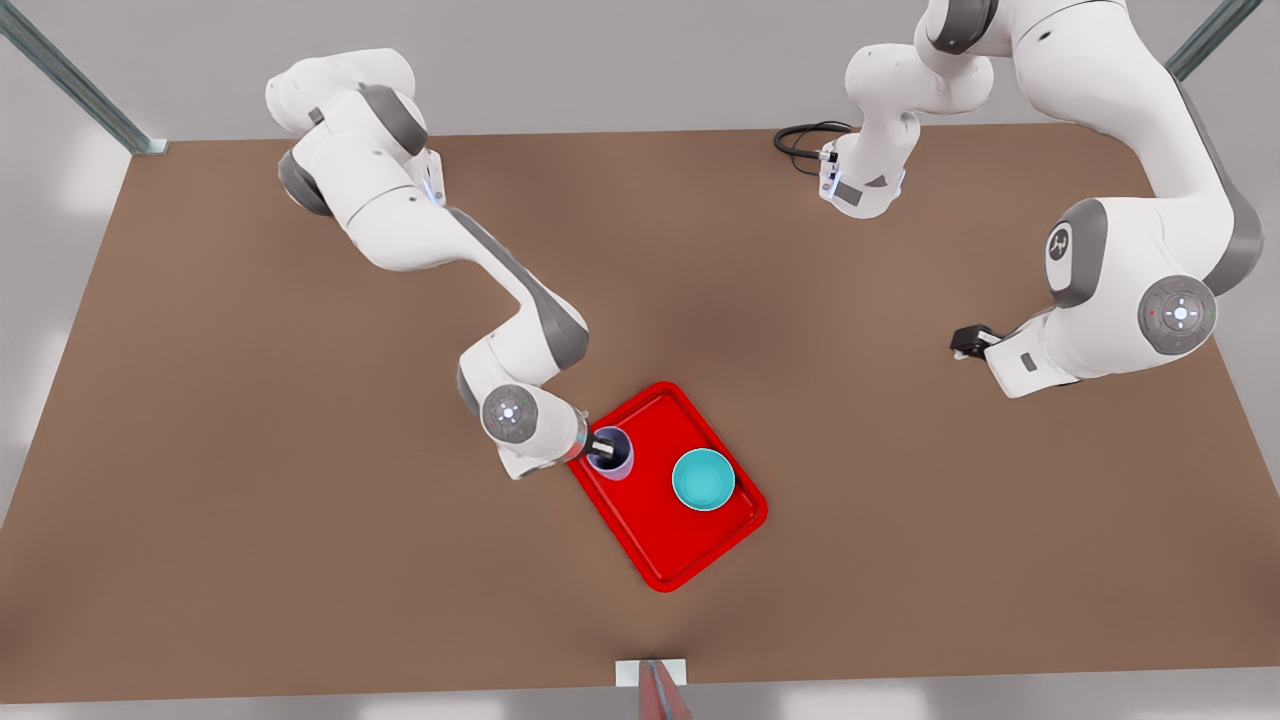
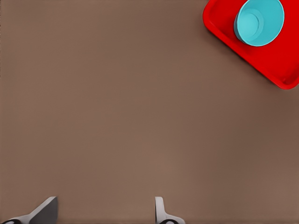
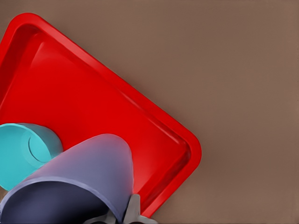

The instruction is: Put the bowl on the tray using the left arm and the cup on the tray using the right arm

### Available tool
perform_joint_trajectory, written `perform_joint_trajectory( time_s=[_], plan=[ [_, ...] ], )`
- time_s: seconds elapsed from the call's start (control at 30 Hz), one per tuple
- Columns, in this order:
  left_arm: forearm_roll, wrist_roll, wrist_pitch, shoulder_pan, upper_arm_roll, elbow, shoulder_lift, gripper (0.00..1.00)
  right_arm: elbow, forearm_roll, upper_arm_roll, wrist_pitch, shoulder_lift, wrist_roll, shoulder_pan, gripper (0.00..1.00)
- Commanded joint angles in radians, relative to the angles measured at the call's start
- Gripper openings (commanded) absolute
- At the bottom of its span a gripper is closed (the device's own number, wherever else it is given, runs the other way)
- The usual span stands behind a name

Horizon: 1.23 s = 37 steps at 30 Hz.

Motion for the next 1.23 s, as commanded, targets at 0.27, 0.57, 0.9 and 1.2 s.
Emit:
perform_joint_trajectory(
  time_s=[0.27,0.57,0.9,1.2],
  plan=[
    [0.003,0.0,0.0,-0.001,0.0,-0.005,0.0,1.0,-0.038,-0.03,0.006,0.105,0.049,-0.012,0.001,0.21],
    [0.003,0.0,0.0,-0.001,0.0,-0.005,0.001,1.0,-0.056,-0.085,0.006,0.103,0.043,-0.021,0.001,1.0],
    [0.003,0.0,0.0,-0.001,0.0,0.003,0.001,1.0,-0.088,-0.085,-0.001,-0.091,-0.238,-0.085,-0.212,1.0],
    [0.009,0.0,0.0,-0.001,0.0,0.005,0.003,1.0,-0.455,0.051,-0.374,-0.345,-0.752,-0.76,-0.308,1.0]
  ],
)
